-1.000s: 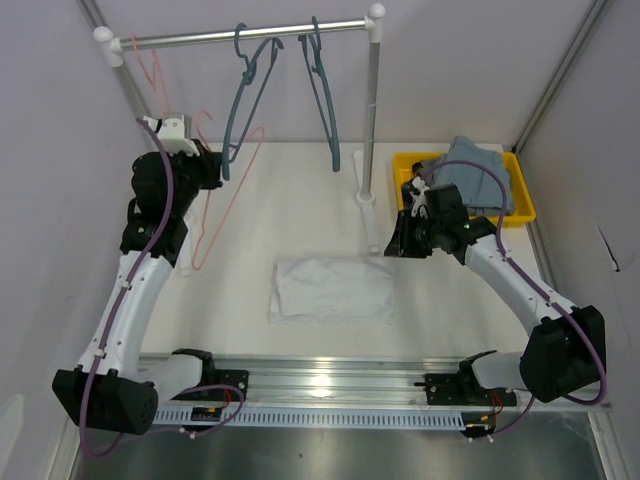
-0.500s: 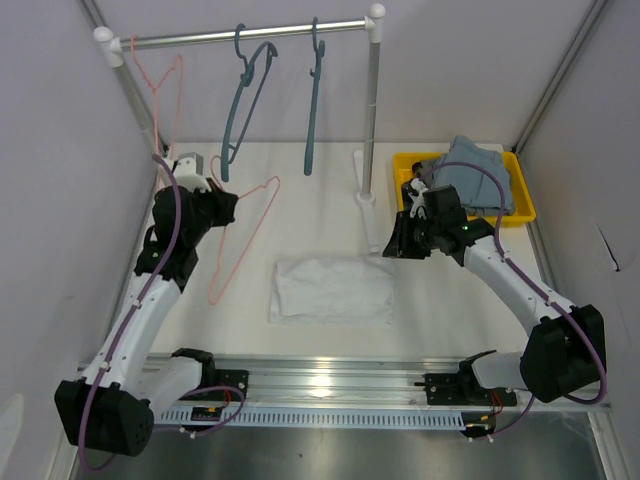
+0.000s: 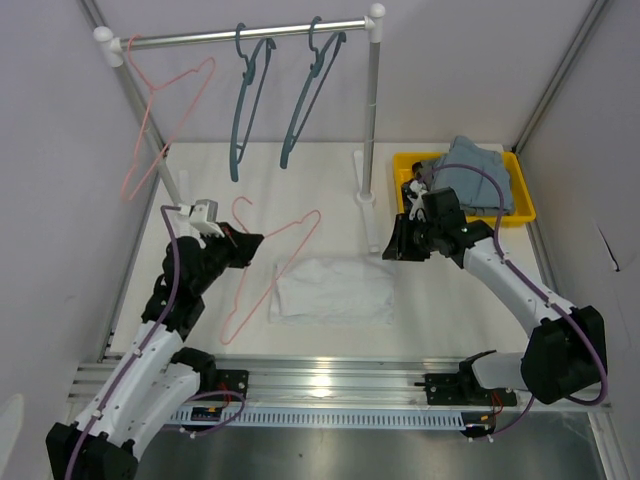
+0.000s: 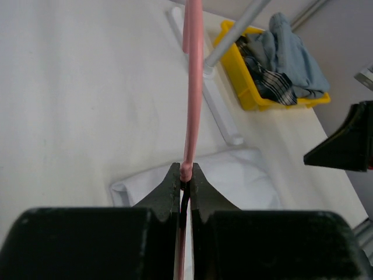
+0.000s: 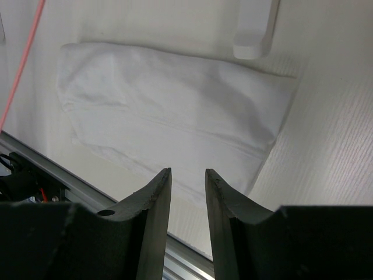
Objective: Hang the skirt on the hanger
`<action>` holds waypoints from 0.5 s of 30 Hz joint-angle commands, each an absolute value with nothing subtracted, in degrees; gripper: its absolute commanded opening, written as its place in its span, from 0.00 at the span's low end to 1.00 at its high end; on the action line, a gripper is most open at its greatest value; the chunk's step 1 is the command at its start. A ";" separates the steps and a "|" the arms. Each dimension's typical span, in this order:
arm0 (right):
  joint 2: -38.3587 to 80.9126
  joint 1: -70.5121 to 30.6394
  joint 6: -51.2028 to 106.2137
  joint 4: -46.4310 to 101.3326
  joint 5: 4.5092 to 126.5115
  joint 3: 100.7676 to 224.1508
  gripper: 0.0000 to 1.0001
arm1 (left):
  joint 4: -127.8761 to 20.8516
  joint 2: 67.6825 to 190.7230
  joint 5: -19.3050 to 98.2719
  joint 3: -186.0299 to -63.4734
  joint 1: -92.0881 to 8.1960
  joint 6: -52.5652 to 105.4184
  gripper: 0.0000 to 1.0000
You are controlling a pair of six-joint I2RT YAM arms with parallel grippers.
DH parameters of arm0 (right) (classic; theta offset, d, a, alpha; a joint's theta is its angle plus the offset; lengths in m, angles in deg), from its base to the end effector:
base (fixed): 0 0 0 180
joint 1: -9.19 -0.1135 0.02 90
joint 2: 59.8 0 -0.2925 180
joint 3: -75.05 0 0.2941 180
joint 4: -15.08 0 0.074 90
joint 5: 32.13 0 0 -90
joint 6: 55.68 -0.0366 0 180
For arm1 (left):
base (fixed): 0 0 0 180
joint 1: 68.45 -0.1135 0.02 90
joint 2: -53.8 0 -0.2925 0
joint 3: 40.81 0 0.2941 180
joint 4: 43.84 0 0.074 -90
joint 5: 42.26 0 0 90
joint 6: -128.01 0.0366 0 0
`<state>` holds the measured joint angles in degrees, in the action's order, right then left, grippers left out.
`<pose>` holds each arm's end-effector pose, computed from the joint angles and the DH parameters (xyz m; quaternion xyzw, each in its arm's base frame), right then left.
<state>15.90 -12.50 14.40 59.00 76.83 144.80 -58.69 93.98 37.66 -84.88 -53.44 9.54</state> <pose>0.2839 0.1257 0.2834 -0.0708 0.9255 0.2648 0.2614 0.1896 -0.0575 0.3013 -0.0345 0.7697 -0.2977 0.5637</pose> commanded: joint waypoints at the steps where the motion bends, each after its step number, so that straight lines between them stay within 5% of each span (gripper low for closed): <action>1: 13.41 -12.78 13.84 58.14 77.21 144.66 0.35 | -50.09 91.94 31.69 -82.47 -50.70 7.33 0.00; 15: 6.83 -15.59 11.38 60.95 76.42 143.87 0.35 | -30.75 107.13 24.46 -78.60 -32.16 8.39 0.00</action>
<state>9.54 -14.58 12.45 59.67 76.76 144.21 -40.74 104.49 27.71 -77.73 -34.64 8.90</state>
